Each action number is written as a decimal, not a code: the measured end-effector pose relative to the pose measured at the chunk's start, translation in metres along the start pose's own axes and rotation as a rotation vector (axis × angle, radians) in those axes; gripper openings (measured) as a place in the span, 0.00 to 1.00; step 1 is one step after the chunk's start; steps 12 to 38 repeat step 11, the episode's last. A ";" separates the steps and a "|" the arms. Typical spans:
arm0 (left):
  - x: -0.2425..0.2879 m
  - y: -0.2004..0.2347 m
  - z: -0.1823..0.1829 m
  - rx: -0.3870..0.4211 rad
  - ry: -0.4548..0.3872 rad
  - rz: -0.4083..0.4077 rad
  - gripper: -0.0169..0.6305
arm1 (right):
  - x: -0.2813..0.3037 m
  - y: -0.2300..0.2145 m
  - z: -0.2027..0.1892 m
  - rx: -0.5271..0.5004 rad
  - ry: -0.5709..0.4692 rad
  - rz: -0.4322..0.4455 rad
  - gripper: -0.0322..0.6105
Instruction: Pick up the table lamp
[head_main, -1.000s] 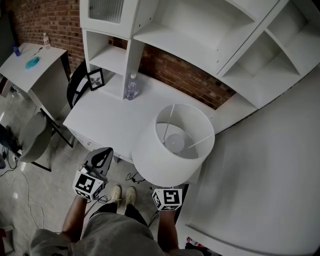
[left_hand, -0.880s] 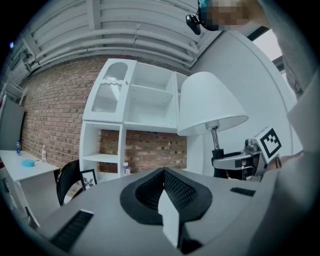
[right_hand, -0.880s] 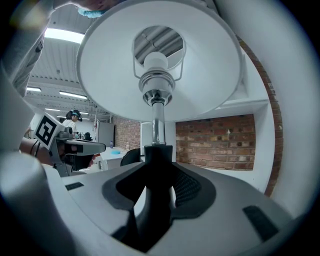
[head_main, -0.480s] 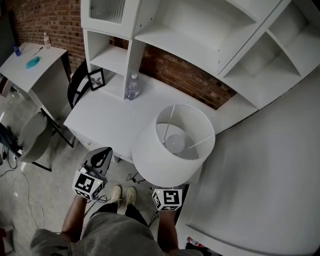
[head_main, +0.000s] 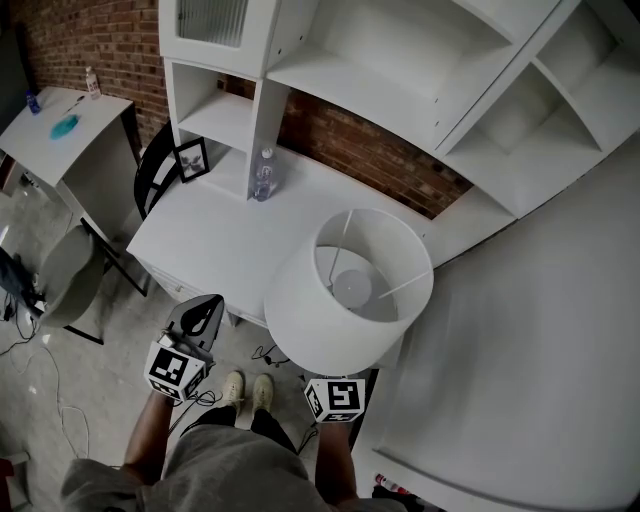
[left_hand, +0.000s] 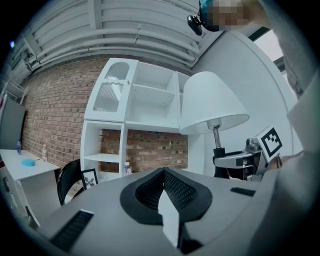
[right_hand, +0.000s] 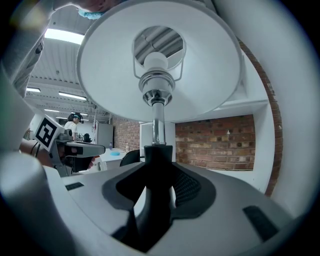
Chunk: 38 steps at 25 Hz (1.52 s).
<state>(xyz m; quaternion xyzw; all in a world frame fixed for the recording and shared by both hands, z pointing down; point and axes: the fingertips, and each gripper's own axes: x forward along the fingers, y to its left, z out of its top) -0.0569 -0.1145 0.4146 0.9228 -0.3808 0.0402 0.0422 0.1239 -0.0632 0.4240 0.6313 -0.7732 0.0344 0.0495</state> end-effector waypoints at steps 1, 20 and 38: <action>0.000 0.001 -0.001 -0.001 0.003 0.002 0.03 | 0.000 0.000 0.000 0.000 -0.001 0.000 0.31; 0.003 0.002 -0.005 -0.001 0.012 0.005 0.03 | 0.002 -0.002 0.002 -0.014 -0.001 -0.001 0.31; 0.003 0.002 -0.005 -0.001 0.012 0.005 0.03 | 0.002 -0.002 0.002 -0.014 -0.001 -0.001 0.31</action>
